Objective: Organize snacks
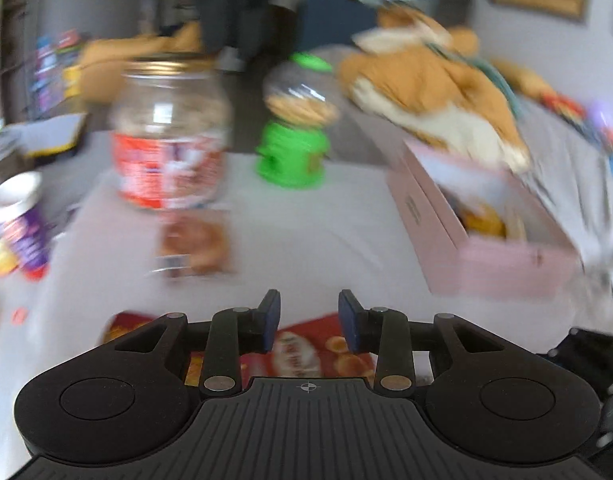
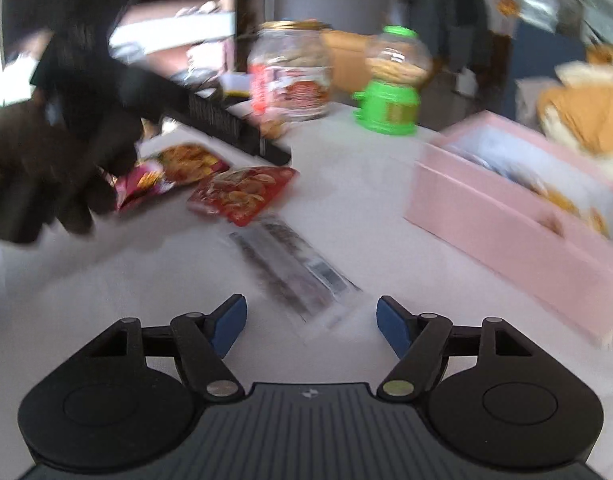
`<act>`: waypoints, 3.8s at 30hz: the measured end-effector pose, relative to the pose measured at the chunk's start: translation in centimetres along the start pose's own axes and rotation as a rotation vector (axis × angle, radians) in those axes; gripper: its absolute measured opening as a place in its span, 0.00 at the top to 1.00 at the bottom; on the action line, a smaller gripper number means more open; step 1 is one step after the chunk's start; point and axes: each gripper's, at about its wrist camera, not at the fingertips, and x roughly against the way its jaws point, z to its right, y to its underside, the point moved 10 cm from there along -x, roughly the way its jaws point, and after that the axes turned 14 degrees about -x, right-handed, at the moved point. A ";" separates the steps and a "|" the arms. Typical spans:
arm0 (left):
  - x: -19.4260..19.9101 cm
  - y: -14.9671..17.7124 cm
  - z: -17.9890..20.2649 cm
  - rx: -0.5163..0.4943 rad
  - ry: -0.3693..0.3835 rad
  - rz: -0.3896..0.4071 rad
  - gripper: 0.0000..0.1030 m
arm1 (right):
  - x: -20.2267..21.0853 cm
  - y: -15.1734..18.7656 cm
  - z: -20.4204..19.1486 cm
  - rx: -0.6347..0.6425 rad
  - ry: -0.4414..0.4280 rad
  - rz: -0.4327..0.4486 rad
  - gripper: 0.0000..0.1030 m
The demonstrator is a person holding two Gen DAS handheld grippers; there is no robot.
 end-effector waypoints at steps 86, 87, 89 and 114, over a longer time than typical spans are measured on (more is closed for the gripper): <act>3.5 7.8 6.1 -0.105 -0.031 0.030 0.25 | -3.9 -3.6 2.1 -0.275 0.136 -0.165 0.33; 3.5 7.8 6.1 -0.104 -0.029 0.031 0.25 | -3.9 -3.4 2.1 -0.258 0.147 -0.165 0.33; 3.5 7.8 6.1 -0.101 -0.028 0.031 0.25 | -3.5 -2.9 2.5 -0.224 0.178 -0.156 0.31; 3.3 7.9 6.2 -0.124 -0.047 0.021 0.25 | 1.2 -0.9 5.1 -0.289 0.195 -0.173 0.63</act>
